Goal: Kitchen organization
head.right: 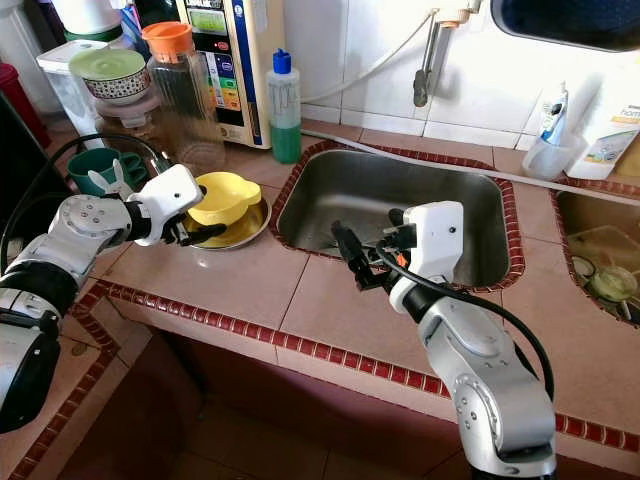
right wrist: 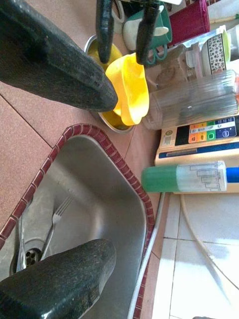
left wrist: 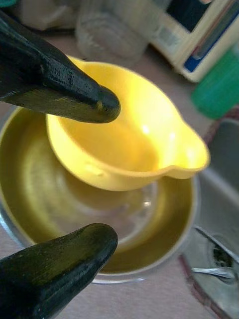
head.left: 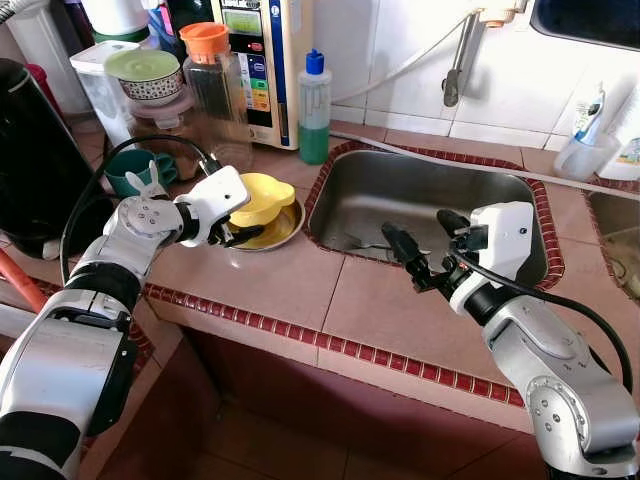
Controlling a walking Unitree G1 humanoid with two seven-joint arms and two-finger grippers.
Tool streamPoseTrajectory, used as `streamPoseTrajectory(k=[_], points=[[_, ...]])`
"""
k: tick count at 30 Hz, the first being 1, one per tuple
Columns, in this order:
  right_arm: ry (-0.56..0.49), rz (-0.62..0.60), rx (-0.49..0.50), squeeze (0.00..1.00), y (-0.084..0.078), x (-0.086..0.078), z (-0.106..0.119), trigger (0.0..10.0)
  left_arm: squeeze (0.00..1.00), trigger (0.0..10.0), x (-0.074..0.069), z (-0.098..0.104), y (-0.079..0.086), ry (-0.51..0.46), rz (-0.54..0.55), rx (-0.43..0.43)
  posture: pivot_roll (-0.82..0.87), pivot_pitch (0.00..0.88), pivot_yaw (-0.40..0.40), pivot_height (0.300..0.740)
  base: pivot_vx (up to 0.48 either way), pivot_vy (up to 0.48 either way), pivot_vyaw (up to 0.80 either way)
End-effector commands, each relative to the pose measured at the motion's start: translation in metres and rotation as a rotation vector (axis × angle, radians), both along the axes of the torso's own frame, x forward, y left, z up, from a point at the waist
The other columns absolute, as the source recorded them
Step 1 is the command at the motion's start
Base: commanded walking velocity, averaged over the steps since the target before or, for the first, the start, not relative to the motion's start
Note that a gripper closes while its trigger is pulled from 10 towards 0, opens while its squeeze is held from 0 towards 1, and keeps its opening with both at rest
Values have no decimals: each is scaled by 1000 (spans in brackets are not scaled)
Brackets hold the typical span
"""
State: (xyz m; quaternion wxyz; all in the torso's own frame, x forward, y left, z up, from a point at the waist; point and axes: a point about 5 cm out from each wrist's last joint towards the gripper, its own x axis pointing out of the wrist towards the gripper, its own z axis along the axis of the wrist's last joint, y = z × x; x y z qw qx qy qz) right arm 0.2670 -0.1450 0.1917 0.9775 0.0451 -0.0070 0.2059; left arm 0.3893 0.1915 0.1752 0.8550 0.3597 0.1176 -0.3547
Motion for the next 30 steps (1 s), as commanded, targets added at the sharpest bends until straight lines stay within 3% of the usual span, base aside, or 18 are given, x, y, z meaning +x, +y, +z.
streamPoseTrajectory(k=[1, 2, 3, 4, 5, 30], points=[[-27, 6, -1, 933, 1, -2, 6, 10000, 0, 6510, 2, 6, 6, 2, 21, 32, -25, 0, 57, 740, 0, 0, 0], [-27, 6, -1, 933, 1, -2, 6, 10000, 0, 3490, 1, 4, 7, 10, 20, 42, -26, 0, 57, 740, 0, 0, 0], [-27, 6, -2, 933, 1, -2, 6, 10000, 0, 1255, 1, 2, 7, 20, 22, 46, -26, 0, 58, 740, 0, 0, 0], [-27, 6, -2, 933, 1, -2, 6, 10000, 0, 1255, 1, 2, 7, 20, 22, 46, -26, 0, 58, 740, 0, 0, 0], [-27, 5, -2, 933, 1, -2, 6, 10000, 0, 0, 1, 1, 8, 23, 24, 43, -26, 0, 58, 740, 0, 0, 0], [-34, 5, -4, 929, 0, -1, 7, 10000, 0, 0, 0, 0, 9, 22, 35, 38, -28, 0, 60, 740, 0, 0, 0]])
